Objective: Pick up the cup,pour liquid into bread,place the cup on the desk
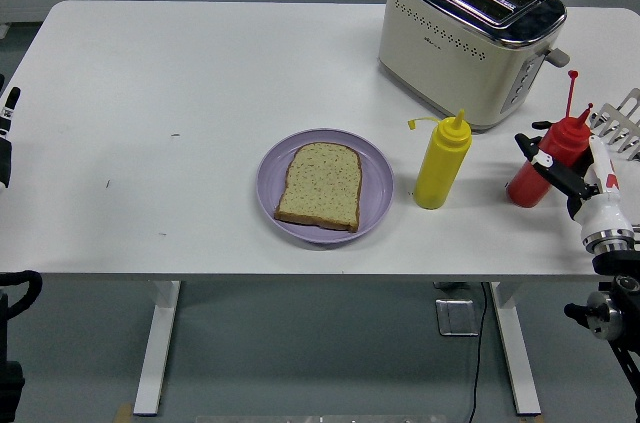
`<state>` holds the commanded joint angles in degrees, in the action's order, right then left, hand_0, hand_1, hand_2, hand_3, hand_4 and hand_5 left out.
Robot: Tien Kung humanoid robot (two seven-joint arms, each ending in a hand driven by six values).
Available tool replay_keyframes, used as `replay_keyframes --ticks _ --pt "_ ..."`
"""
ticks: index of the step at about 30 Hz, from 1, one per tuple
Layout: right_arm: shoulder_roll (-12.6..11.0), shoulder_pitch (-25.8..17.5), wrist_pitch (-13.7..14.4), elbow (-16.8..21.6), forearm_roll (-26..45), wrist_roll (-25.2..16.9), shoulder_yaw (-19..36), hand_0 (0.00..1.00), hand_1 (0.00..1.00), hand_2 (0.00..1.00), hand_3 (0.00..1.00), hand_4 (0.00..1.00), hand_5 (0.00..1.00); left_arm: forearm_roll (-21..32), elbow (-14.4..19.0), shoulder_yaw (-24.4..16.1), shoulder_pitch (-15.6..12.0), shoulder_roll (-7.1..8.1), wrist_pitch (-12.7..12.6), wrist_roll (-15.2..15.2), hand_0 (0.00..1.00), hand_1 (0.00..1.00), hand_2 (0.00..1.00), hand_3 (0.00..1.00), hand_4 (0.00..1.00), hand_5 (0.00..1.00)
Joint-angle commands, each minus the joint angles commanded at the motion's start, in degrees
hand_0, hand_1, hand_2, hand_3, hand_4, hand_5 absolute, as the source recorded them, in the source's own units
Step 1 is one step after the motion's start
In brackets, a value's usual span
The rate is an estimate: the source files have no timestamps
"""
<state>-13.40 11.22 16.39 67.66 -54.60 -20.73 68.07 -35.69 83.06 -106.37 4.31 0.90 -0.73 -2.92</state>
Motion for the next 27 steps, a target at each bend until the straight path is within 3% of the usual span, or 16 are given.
replay_keyframes --ticks 5,6,11,12,17,18,27 --pt "0.36 0.9 1.21 -1.15 0.62 -0.62 -0.76 0.395 0.306 0.341 0.408 0.909 0.253 0.02 0.0 -0.02 -0.05 -0.02 -0.03 -0.02 0.843 0.867 0.885 0.797 0.658 0.998" --pt "0.49 1.17 1.45 -1.5 0.82 -0.61 -0.9 0.233 0.227 0.296 0.331 0.904 0.255 0.02 0.0 -0.02 -0.08 -0.02 -0.03 -0.02 0.842 0.865 0.885 0.795 0.659 0.998" --pt "0.86 2.16 2.09 -2.67 1.33 -0.67 -1.49 0.233 0.227 0.296 0.331 0.904 0.255 0.01 0.0 0.03 -0.14 -0.05 -0.05 -0.05 0.842 0.865 0.885 0.795 0.659 0.998" --pt "0.95 2.41 2.37 -2.9 1.6 -0.79 -1.58 0.08 0.182 0.278 0.305 0.885 0.221 0.01 -0.01 0.06 -0.17 -0.06 -0.06 -0.06 0.842 0.864 0.885 0.793 0.659 0.998" --pt "1.24 3.2 3.68 -3.27 2.94 -1.03 -1.75 0.08 0.182 0.278 0.305 0.885 0.221 0.03 -0.02 0.17 -0.18 -0.07 -0.08 -0.09 0.842 0.864 0.885 0.793 0.659 0.998" --pt "1.25 3.23 3.75 -3.27 3.0 -1.02 -1.75 0.002 0.131 0.248 0.27 0.861 0.187 0.03 -0.02 0.17 -0.18 -0.07 -0.08 -0.09 0.841 0.864 0.885 0.792 0.661 0.998" --pt "0.95 3.32 3.94 -2.21 4.04 -1.23 -0.85 0.002 0.097 0.222 0.246 0.856 0.178 0.01 -0.03 0.26 -0.34 -0.09 -0.1 -0.16 0.841 0.864 0.885 0.792 0.662 0.998"
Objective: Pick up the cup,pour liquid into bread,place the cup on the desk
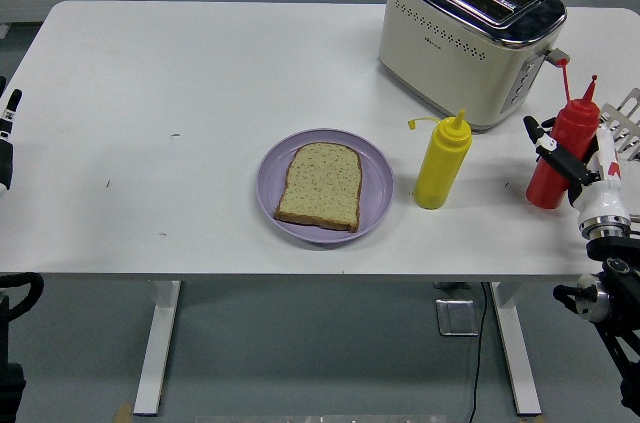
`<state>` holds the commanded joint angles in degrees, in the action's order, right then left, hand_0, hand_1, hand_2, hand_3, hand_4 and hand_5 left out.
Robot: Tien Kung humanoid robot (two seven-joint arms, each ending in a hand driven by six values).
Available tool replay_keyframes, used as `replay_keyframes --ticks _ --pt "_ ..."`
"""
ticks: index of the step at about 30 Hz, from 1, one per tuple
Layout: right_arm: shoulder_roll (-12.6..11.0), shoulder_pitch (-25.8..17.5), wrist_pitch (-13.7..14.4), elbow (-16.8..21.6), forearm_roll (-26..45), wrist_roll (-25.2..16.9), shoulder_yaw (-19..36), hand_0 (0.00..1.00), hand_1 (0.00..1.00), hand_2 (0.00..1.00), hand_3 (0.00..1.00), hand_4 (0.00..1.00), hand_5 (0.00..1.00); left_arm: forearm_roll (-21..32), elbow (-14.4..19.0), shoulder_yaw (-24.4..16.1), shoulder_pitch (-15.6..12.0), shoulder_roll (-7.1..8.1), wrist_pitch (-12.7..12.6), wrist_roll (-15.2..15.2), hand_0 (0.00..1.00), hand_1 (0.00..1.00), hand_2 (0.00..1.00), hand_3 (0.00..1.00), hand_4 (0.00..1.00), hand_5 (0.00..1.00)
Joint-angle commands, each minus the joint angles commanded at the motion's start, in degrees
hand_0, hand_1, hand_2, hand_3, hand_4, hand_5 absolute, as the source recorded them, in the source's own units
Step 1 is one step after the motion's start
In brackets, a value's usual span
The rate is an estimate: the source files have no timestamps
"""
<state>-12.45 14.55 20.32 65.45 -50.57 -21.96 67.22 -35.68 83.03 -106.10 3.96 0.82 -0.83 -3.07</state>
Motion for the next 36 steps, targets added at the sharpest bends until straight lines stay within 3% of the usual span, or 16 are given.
replay_keyframes --ticks 7,17,27,36 --pt "-0.59 -0.44 -0.33 2.58 -0.51 0.63 1.72 0.002 0.057 0.192 0.233 0.86 0.183 -0.01 -0.01 0.06 -0.1 0.0 -0.01 -0.01 0.841 0.863 0.884 0.791 0.663 0.998" --pt "-4.43 0.14 -0.4 11.96 -6.07 3.65 6.32 0.002 0.04 0.182 0.23 0.846 0.152 0.01 0.04 -0.32 0.0 0.08 -0.04 -0.04 0.841 0.862 0.884 0.791 0.665 0.998" --pt "-8.17 6.41 3.64 18.54 -21.56 6.94 4.45 0.002 0.033 0.181 0.227 0.824 0.116 -0.01 0.04 -0.62 0.19 0.02 -0.03 -0.07 0.842 0.862 0.884 0.791 0.666 0.998" --pt "-10.62 14.58 7.19 19.22 -41.12 13.22 -2.88 0.002 0.033 0.182 0.229 0.821 0.11 -0.07 0.04 -0.91 0.1 -0.09 -0.05 -0.1 0.842 0.862 0.884 0.79 0.667 0.998"
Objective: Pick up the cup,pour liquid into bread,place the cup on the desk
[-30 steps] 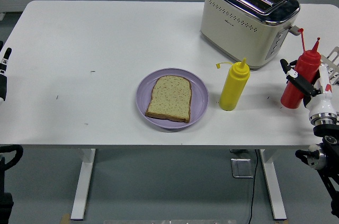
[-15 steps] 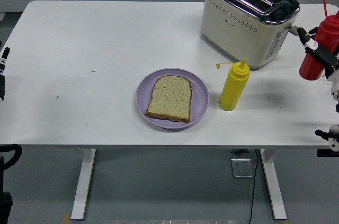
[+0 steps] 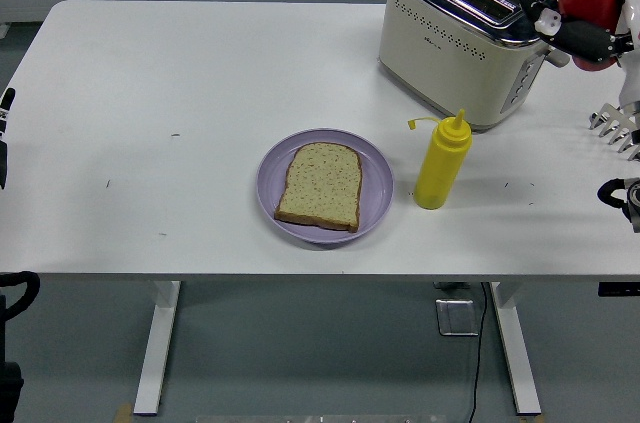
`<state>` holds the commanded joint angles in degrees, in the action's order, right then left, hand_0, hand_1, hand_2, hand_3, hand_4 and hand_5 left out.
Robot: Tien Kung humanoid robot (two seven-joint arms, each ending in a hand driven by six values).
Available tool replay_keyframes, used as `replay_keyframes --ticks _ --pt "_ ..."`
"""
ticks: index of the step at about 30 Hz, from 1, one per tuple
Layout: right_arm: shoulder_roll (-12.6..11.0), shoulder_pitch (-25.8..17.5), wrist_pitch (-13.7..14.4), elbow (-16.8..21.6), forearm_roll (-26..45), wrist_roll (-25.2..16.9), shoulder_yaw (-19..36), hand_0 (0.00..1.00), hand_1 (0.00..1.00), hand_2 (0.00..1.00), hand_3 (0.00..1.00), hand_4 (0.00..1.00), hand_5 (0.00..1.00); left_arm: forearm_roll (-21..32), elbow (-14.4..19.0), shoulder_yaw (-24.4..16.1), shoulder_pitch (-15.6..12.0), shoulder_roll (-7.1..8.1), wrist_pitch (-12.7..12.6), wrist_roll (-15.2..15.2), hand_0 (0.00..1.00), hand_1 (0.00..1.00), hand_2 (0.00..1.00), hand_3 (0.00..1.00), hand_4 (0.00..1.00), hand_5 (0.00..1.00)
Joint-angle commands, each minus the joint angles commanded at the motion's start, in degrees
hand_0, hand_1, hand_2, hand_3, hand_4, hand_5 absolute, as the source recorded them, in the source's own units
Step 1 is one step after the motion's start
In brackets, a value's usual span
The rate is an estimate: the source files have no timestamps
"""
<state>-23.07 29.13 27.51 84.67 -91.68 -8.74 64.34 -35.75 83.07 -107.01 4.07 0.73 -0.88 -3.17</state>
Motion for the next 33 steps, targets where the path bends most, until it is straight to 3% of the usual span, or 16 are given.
replay_keyframes --ticks 7,16,26,29,33 --pt "-0.97 7.44 0.23 -3.38 -17.09 5.95 -6.78 0.002 0.036 0.187 0.232 0.802 0.092 -0.06 -0.04 -0.1 0.04 -0.05 0.02 -0.02 0.842 0.862 0.883 0.79 0.666 0.998" --pt "-1.86 16.6 -3.13 -7.42 -38.32 10.02 -17.06 0.002 0.039 0.19 0.234 0.784 0.086 -0.07 -0.05 -0.43 -0.12 -0.13 0.01 -0.05 0.845 0.863 0.884 0.789 0.665 0.998" --pt "0.47 26.27 -6.43 -11.75 -38.32 13.38 -34.84 0.002 0.044 0.193 0.236 0.764 0.066 -0.06 -0.11 -0.52 -0.27 -0.24 -0.01 -0.09 0.845 0.863 0.885 0.789 0.663 0.998" --pt "0.91 28.27 -7.64 -12.6 -38.32 14.46 -38.14 0.002 0.046 0.198 0.24 0.749 0.055 -0.04 -0.1 -0.54 -0.23 -0.25 -0.01 -0.11 0.845 0.864 0.885 0.789 0.664 0.998" --pt "0.14 29.31 -8.37 -12.83 -38.32 15.31 -38.64 0.002 0.049 0.203 0.241 0.731 0.036 -0.05 -0.07 -0.62 -0.2 -0.21 -0.02 -0.14 0.847 0.864 0.885 0.789 0.664 0.998"
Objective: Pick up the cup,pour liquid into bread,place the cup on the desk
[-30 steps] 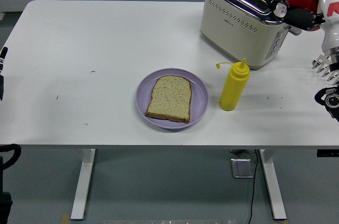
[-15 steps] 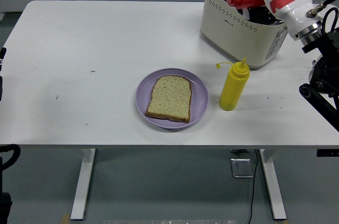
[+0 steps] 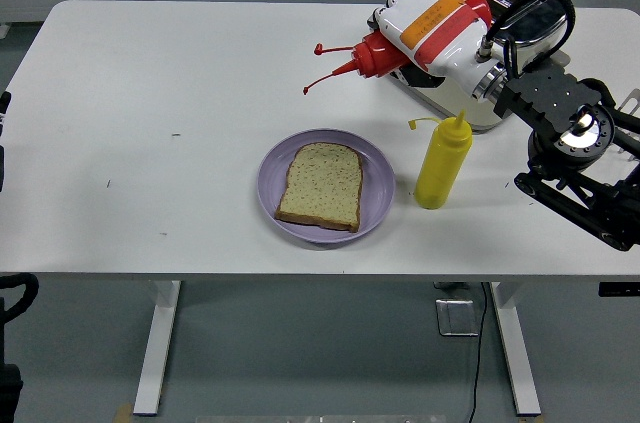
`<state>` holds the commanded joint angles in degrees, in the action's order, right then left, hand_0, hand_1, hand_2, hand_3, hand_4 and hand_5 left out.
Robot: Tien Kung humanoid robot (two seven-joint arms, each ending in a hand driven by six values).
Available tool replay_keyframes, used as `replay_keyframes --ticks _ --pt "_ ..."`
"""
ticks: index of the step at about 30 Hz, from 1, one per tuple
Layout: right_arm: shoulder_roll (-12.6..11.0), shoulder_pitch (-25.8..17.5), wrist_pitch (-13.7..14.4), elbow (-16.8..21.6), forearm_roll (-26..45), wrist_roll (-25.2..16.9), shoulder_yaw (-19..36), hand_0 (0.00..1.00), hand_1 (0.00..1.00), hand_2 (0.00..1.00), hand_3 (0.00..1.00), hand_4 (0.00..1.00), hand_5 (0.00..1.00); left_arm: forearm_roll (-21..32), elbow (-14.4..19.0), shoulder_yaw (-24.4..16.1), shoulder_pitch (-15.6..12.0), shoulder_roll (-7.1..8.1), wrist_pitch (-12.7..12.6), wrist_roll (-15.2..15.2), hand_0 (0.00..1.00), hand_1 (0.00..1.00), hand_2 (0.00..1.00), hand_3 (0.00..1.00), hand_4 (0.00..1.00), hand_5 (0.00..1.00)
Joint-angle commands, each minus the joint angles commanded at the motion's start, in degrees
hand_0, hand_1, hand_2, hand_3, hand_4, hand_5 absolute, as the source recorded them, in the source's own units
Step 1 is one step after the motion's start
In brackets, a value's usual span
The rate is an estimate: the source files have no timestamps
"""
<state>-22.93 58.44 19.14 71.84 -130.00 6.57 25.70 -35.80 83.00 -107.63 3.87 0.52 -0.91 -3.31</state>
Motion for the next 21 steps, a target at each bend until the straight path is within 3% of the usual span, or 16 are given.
replay_keyframes --ticks 6,15,21 --pt "-1.28 -0.2 -0.31 0.49 0.0 1.02 4.79 0.002 0.052 0.205 0.243 0.725 0.034 0.01 0.02 -0.27 -0.15 0.05 -0.05 -0.03 0.846 0.864 0.886 0.788 0.662 0.998" --pt "-0.49 2.13 -2.21 1.72 0.0 1.0 -6.89 0.002 0.055 0.207 0.245 0.714 0.022 -0.04 -0.02 -0.06 -0.14 -0.06 0.03 0.0 0.845 0.864 0.886 0.787 0.662 0.998" --pt "-0.2 0.94 -2.58 0.13 0.0 1.06 -2.35 0.002 0.057 0.209 0.246 0.702 0.016 -0.08 0.0 -0.12 -0.12 -0.03 0.0 -0.03 0.844 0.863 0.886 0.788 0.662 0.998"
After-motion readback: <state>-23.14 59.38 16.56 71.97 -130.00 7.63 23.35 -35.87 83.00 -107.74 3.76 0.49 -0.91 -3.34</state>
